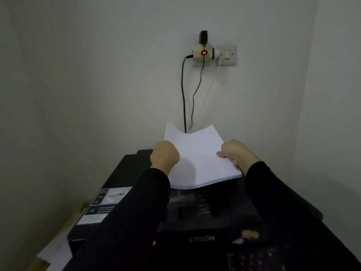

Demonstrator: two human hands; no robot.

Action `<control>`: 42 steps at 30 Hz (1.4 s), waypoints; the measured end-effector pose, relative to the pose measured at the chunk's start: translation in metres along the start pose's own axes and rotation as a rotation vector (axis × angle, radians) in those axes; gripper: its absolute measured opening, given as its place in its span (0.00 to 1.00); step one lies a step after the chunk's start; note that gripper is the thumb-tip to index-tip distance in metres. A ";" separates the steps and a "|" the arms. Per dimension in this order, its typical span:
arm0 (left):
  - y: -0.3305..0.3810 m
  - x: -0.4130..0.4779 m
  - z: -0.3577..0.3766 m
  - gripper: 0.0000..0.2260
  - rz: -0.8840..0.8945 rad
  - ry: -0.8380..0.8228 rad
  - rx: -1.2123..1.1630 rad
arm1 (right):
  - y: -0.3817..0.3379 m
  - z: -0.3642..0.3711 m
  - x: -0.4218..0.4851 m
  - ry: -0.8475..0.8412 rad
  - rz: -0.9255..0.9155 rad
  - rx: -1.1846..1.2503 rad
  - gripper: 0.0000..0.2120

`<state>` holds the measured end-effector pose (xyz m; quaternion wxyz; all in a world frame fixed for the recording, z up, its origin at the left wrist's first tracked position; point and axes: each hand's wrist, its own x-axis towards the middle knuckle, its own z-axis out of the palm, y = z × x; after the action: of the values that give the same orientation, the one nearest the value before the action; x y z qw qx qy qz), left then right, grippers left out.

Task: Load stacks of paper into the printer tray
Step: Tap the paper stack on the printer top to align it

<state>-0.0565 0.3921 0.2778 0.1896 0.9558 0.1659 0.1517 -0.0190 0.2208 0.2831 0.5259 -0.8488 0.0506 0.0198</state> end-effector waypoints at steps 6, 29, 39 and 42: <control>-0.071 0.017 -0.045 0.17 -0.042 0.292 -0.276 | -0.029 0.084 0.008 0.017 -0.148 0.334 0.13; -0.142 0.070 -0.016 0.11 0.037 0.405 -0.758 | -0.042 0.155 0.023 0.123 -0.466 0.489 0.17; -0.142 0.061 -0.022 0.12 0.028 0.446 -0.811 | -0.054 0.161 0.018 0.123 -0.485 0.452 0.18; -0.150 0.056 -0.013 0.11 0.035 0.363 -0.768 | -0.045 0.164 0.018 0.055 -0.456 0.395 0.21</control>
<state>-0.0491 0.5482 0.2398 0.4969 0.7763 0.1119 0.3714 0.0065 0.3866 0.2488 0.6700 -0.7199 -0.1244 -0.1321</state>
